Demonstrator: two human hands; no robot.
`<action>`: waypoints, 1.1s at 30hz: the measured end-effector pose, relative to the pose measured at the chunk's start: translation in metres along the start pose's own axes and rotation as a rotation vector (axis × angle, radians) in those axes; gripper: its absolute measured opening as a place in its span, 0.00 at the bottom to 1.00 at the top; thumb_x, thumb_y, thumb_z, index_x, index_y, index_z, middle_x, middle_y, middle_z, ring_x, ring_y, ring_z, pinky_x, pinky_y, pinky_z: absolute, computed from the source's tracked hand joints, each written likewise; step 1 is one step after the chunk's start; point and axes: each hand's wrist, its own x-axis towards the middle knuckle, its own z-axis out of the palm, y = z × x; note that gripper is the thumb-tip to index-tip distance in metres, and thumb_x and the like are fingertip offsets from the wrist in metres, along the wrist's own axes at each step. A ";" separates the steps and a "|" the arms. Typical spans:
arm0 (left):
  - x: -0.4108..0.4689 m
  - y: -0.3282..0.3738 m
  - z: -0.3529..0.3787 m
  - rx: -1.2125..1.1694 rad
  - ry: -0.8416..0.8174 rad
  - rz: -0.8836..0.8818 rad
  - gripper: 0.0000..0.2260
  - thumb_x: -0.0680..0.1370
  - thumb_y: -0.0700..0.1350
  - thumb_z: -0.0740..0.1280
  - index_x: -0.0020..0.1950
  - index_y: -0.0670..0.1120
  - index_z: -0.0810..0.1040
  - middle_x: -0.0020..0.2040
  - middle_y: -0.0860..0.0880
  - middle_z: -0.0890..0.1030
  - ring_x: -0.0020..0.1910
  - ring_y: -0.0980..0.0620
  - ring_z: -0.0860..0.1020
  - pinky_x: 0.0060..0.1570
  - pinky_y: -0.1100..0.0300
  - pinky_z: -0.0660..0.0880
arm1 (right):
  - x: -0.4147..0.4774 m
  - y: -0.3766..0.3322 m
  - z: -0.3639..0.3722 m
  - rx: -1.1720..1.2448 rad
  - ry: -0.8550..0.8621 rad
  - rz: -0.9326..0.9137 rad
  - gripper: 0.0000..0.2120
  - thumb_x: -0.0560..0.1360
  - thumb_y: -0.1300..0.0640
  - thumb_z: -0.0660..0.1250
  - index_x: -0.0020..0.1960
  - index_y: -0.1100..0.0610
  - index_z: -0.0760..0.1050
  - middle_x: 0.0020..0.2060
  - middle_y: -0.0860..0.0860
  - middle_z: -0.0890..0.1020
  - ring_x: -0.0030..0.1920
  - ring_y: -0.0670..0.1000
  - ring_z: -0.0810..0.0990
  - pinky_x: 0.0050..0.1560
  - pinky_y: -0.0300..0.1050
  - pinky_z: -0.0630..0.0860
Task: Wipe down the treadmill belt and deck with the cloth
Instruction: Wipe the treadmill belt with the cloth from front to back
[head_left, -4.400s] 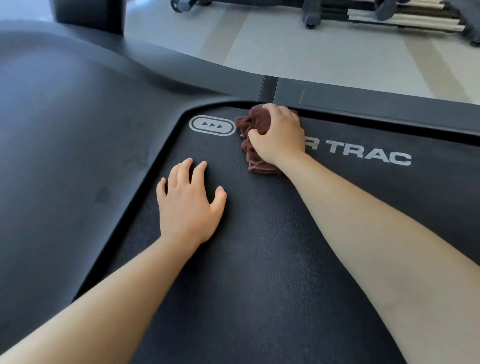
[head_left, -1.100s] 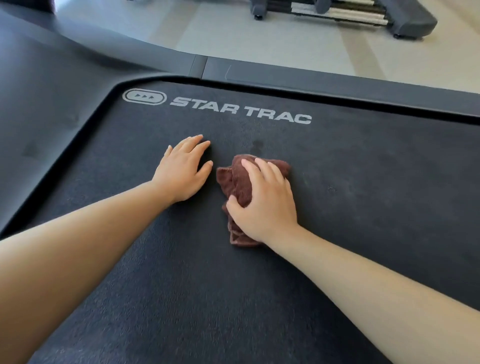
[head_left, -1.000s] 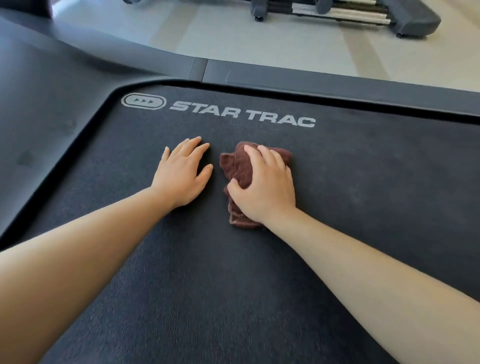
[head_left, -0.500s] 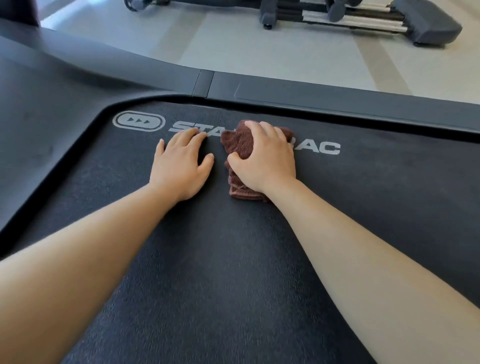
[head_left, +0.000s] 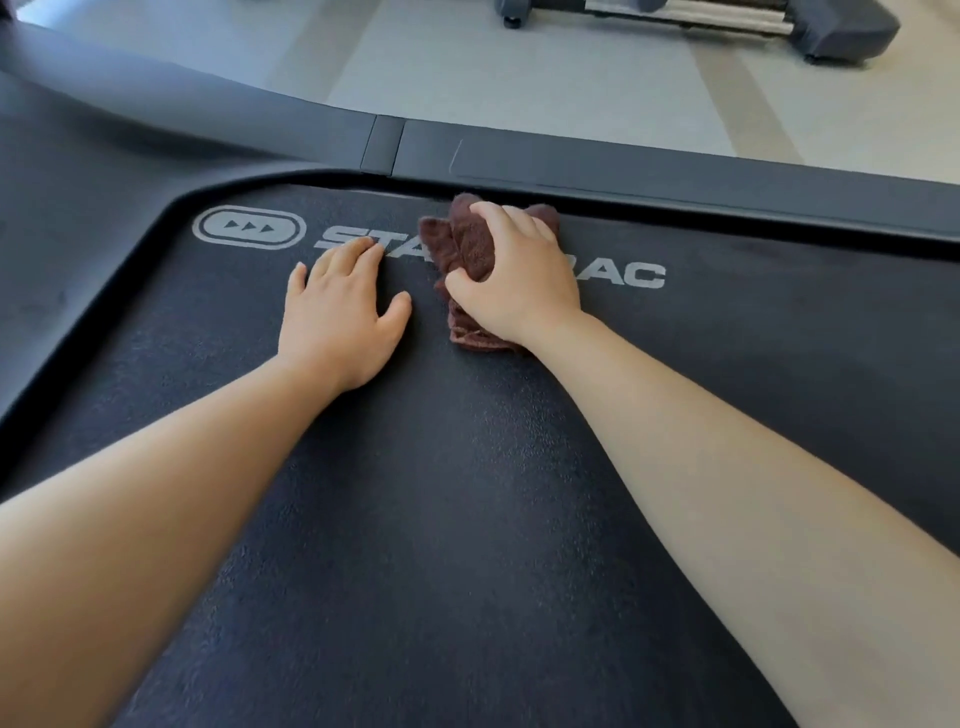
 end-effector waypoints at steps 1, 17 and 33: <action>-0.001 0.002 -0.002 -0.006 0.002 0.011 0.25 0.78 0.53 0.57 0.73 0.45 0.63 0.74 0.47 0.62 0.73 0.46 0.58 0.72 0.45 0.50 | -0.013 0.003 -0.005 -0.007 0.002 0.001 0.30 0.72 0.45 0.64 0.72 0.51 0.64 0.69 0.48 0.69 0.70 0.53 0.63 0.67 0.54 0.65; -0.037 0.057 0.013 -0.052 -0.049 0.190 0.23 0.78 0.55 0.56 0.73 0.51 0.63 0.74 0.53 0.62 0.73 0.52 0.57 0.71 0.38 0.47 | -0.041 0.046 -0.025 -0.007 0.123 0.138 0.28 0.70 0.45 0.64 0.69 0.50 0.67 0.65 0.49 0.72 0.67 0.53 0.66 0.66 0.54 0.66; -0.035 0.059 0.010 -0.064 -0.057 0.165 0.23 0.78 0.56 0.56 0.72 0.52 0.64 0.74 0.52 0.63 0.73 0.50 0.58 0.72 0.40 0.48 | -0.110 0.060 -0.057 0.001 0.036 0.080 0.30 0.72 0.48 0.66 0.72 0.52 0.65 0.69 0.49 0.69 0.70 0.53 0.63 0.68 0.51 0.63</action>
